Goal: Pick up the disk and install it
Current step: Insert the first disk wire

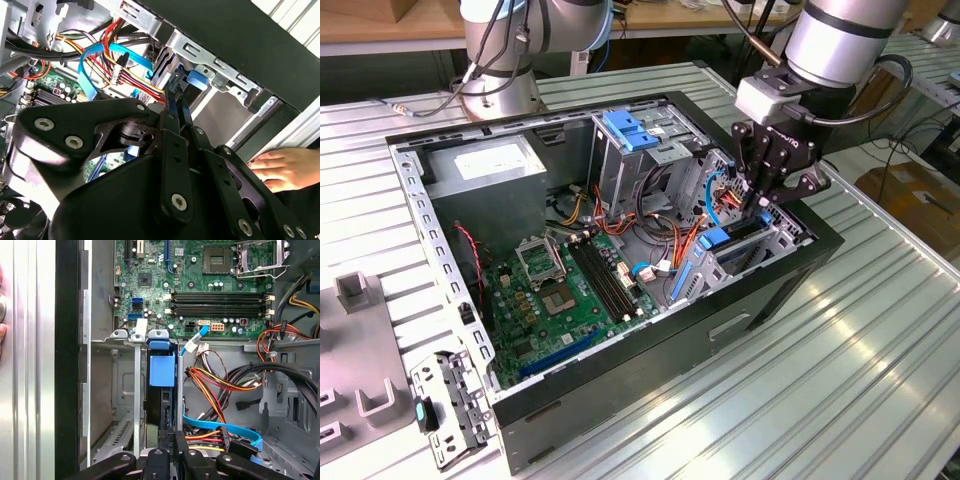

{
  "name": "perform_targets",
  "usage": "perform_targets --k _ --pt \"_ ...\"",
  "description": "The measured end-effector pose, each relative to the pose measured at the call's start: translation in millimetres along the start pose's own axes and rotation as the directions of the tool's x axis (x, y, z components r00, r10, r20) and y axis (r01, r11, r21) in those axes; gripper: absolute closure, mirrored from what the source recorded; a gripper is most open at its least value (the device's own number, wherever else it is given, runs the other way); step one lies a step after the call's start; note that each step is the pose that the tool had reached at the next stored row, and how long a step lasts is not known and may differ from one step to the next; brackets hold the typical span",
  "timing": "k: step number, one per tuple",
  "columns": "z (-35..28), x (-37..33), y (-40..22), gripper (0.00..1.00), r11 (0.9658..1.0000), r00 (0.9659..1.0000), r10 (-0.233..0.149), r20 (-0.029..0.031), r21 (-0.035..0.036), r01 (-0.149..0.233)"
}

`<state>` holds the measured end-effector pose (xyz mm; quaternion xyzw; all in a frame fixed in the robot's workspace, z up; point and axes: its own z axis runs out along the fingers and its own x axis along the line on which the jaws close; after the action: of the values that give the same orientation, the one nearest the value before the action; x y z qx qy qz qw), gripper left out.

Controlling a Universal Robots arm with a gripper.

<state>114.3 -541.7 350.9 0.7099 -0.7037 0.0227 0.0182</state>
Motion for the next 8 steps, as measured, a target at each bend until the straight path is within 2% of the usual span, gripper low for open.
perform_targets --k 8 --pt "3.5 1.8 0.1 0.84 1.0000 1.0000 0.000 -0.0001 0.0001 0.000"
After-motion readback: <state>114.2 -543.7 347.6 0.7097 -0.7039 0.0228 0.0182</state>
